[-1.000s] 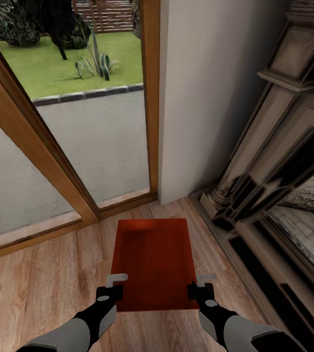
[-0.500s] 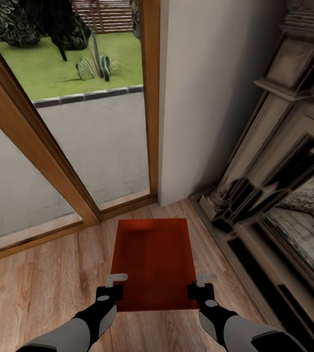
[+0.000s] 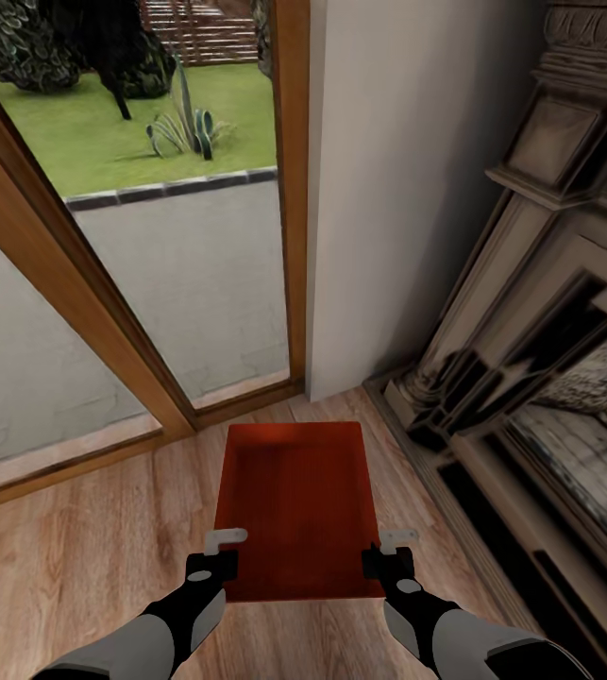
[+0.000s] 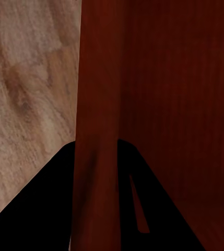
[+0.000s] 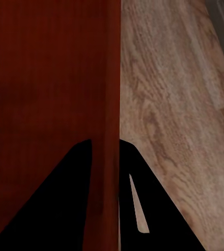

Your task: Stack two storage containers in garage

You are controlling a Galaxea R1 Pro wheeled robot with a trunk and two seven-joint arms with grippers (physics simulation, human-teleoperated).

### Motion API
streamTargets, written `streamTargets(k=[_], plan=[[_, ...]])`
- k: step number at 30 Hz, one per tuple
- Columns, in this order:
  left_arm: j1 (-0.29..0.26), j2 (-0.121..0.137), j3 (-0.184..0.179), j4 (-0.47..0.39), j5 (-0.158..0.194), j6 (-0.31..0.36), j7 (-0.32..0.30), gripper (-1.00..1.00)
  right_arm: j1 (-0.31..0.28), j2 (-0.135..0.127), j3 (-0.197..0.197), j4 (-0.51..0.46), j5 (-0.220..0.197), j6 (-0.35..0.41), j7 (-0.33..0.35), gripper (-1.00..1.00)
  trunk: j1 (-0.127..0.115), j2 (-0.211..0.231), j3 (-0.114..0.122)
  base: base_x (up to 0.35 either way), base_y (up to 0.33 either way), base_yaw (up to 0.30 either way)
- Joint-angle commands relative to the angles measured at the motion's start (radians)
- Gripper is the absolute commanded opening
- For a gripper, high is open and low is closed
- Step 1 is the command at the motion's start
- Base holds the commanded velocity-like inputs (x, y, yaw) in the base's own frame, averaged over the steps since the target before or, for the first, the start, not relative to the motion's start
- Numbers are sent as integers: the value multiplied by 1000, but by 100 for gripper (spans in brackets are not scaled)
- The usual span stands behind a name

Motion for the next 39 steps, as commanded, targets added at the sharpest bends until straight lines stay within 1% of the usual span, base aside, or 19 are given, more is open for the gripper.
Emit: streamTargets(k=[1,18,26,39], plan=[[0,4,7,1,7,-3,11,-100,-1,0,-28,0,1,-3,-5,-100,-4,7,3,0,0,0],[0,3,7,1,8,-3,11,-100,-1,1,-28,0,1,-3,-6,-100,-69,126,56,0,0,0],[0,3,8,0,8,-3,11,-100,-1,5,-27,0,1,-3,-16,-100,-100,182,81,0,0,0],[0,3,8,0,7,-3,11,-100,-1,2,-28,0,1,-3,-15,-100,-150,273,122,0,0,0]])
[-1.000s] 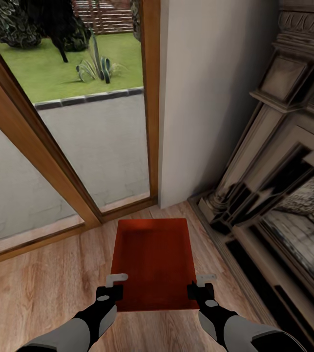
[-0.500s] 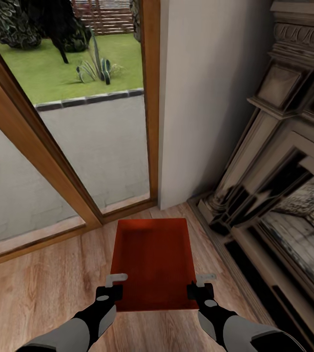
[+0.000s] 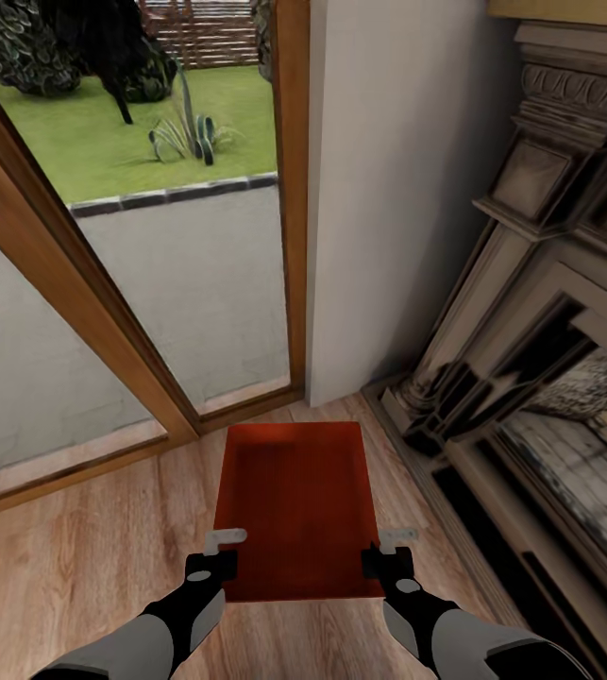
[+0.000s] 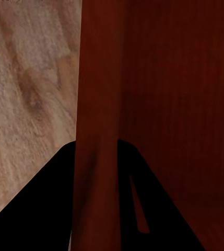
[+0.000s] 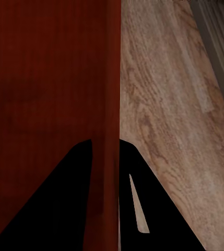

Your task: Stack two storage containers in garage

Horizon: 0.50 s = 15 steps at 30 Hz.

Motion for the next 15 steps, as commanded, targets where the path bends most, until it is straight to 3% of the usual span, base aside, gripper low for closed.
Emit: streamTargets(k=[1,15], plan=[[-1,1,10,0,2,-4,12,-100,-1,0,-13,2,-20,-6,-10,-100,-4,7,3,0,0,0],[-1,2,11,0,3,-4,12,-100,-1,0,-13,2,-20,-6,-9,-100,-58,105,47,0,0,0]])
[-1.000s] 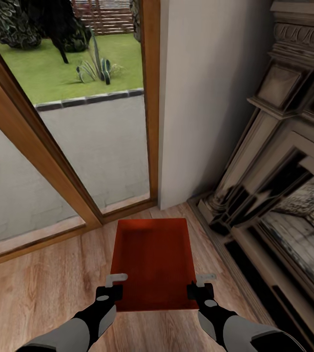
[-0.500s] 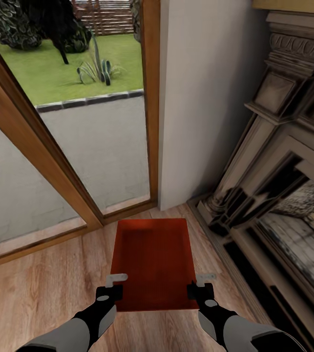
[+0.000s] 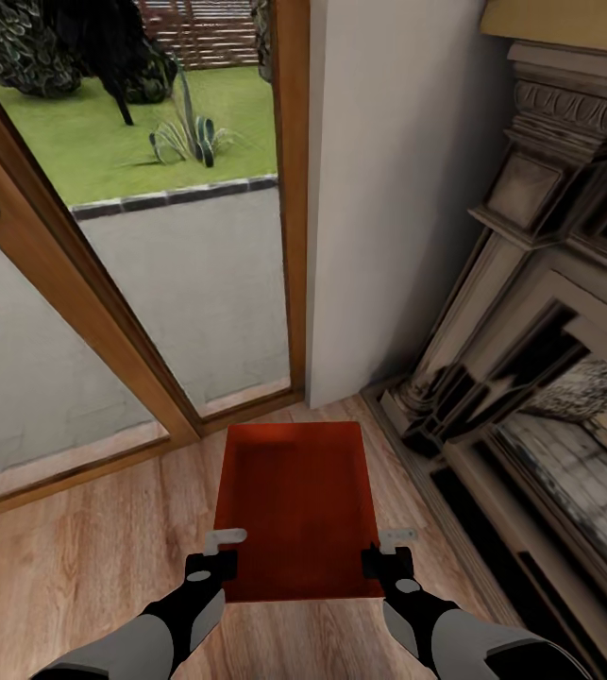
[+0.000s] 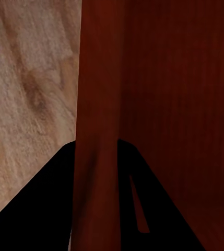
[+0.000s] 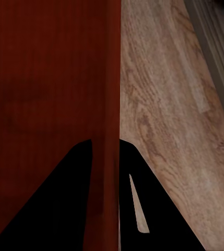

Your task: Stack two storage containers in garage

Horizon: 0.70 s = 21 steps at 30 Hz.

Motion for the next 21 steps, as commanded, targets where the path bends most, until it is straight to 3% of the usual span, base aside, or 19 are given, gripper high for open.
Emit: streamTargets(k=[1,16,21], plan=[[-1,2,12,1,2,-4,12,-100,-1,-1,-15,1,-17,-6,-9,-100,-4,7,3,0,0,0],[-1,2,12,1,2,-4,12,-100,-1,-1,-15,1,-17,-6,-9,-100,-61,112,50,0,0,0],[-1,2,12,1,1,-4,12,-100,-1,-1,-15,2,-17,-6,-9,-100,-61,112,50,0,0,0]])
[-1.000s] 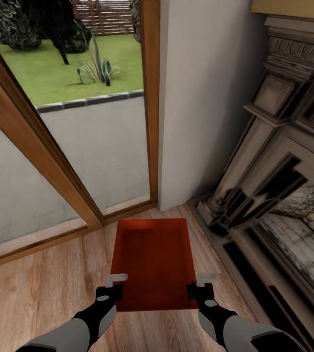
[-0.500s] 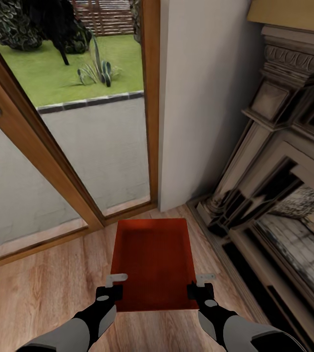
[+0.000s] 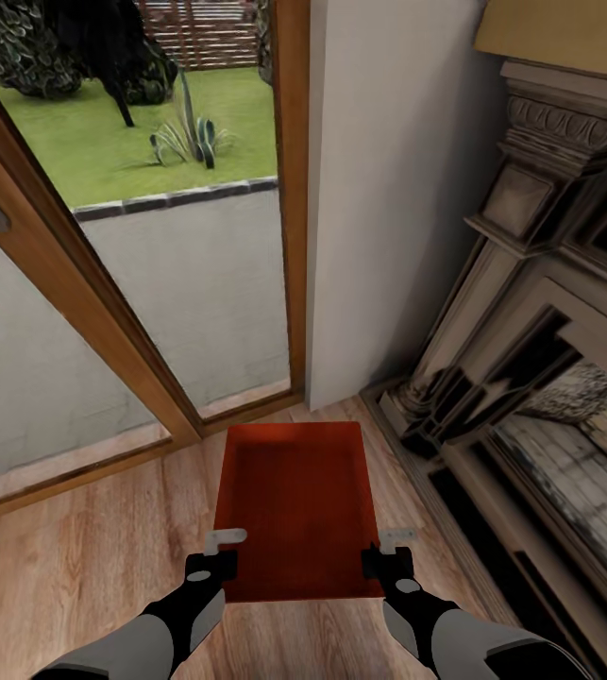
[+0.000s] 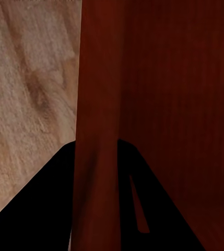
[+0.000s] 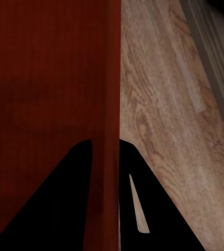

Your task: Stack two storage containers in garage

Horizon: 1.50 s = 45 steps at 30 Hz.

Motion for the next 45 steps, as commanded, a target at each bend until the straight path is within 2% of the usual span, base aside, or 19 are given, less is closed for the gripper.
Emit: streamTargets(k=[1,5,9,45], plan=[[-1,2,13,0,2,-4,12,-100,-1,0,-14,2,-33,-6,-9,-100,0,-1,0,0,0,0],[-1,2,13,0,2,-4,12,-100,-1,-1,-14,2,-79,-7,-9,-100,0,-1,6,0,0,0],[-1,2,13,0,1,-4,12,-100,-1,-1,-13,2,-98,-32,-9,-100,0,-1,12,0,0,0],[-1,2,13,0,2,-4,12,-100,-1,0,-13,3,-99,-47,-9,-100,0,-1,71,0,0,0]])
